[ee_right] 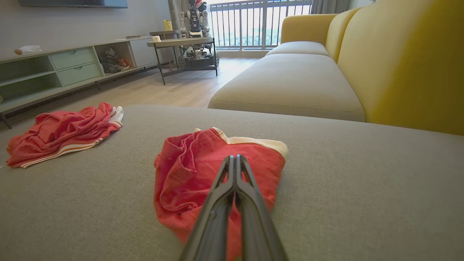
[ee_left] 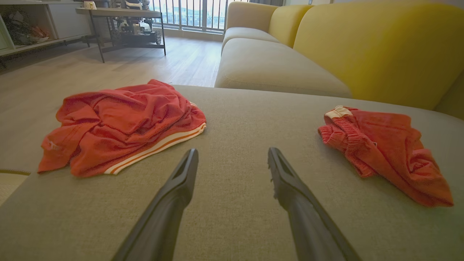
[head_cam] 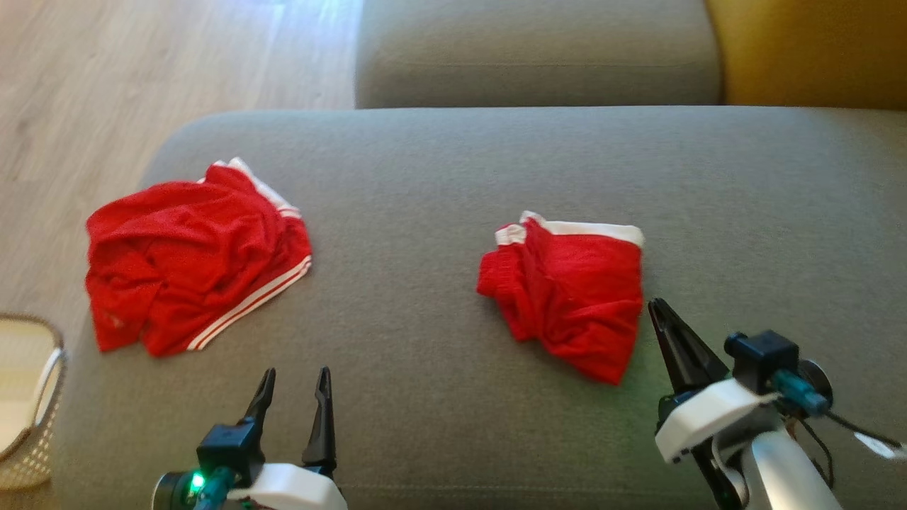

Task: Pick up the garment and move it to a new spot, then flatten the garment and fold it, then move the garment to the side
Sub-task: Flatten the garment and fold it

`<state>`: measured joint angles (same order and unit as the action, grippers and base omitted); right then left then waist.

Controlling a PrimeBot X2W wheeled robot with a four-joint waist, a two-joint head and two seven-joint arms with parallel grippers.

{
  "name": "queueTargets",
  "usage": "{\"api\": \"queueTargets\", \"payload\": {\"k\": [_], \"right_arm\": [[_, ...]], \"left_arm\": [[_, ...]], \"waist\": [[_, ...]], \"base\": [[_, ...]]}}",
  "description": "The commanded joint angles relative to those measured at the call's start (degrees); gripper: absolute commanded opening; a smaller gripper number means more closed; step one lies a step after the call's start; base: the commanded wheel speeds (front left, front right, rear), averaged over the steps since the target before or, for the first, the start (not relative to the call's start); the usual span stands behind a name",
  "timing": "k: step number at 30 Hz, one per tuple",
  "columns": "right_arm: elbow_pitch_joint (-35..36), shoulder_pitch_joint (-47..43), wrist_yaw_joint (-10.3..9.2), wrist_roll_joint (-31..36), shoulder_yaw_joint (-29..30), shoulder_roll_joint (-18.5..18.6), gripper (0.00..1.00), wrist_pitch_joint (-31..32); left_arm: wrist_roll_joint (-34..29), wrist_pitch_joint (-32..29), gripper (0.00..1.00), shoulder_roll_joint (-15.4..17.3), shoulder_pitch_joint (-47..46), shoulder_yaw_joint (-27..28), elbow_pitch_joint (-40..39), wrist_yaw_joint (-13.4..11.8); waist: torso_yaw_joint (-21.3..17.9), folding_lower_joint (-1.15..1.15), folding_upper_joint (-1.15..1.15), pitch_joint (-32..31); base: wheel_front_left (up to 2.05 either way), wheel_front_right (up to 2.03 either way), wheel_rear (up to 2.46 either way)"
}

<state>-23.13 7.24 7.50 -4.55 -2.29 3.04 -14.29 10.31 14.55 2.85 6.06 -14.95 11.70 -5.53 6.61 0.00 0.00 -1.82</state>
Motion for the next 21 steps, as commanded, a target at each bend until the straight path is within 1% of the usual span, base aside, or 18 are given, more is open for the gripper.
{"api": "queueTargets", "payload": {"k": [1,5,10,14,16,21], "right_arm": [[0.79,3.31,-0.01,-0.38,-1.48,-0.02,0.00,-0.26],[-4.12,6.50,-0.01,-1.27,-1.71,0.04,0.00,-0.33],[-11.95,10.10,-0.01,-1.08,0.09,0.38,0.00,-0.40],[-17.02,13.13,-0.01,-1.28,0.22,0.40,0.00,-0.50],[-18.59,14.45,-0.01,-1.40,-0.58,0.37,0.00,-0.58],[-19.56,16.13,-0.01,-2.73,-3.24,0.21,0.00,-0.67]], "left_arm": [[-0.20,0.45,1.00,0.03,-3.35,1.44,-1.47,-0.04],[-0.53,0.45,1.00,0.03,-4.01,1.00,-1.05,0.30],[-0.34,0.45,1.00,0.03,-5.44,0.44,-0.66,0.34],[-0.19,0.45,1.00,0.03,-5.93,-0.02,-0.61,0.22],[-0.31,0.45,1.00,0.03,-6.02,-0.02,-0.36,0.24],[-0.25,0.45,1.00,0.03,-6.21,0.25,-0.11,0.24]], "waist": [[1.87,0.00,0.00,1.33],[4.65,0.00,0.00,2.95],[8.48,0.00,0.00,4.54],[10.66,0.00,0.00,5.54],[11.44,0.00,0.00,5.81],[12.56,0.00,0.00,5.99]], "base": [[0.00,0.00,0.00],[0.00,0.00,0.00],[0.00,0.00,0.00],[0.00,0.00,0.00],[0.00,0.00,0.00],[0.00,0.00,0.00]]}}
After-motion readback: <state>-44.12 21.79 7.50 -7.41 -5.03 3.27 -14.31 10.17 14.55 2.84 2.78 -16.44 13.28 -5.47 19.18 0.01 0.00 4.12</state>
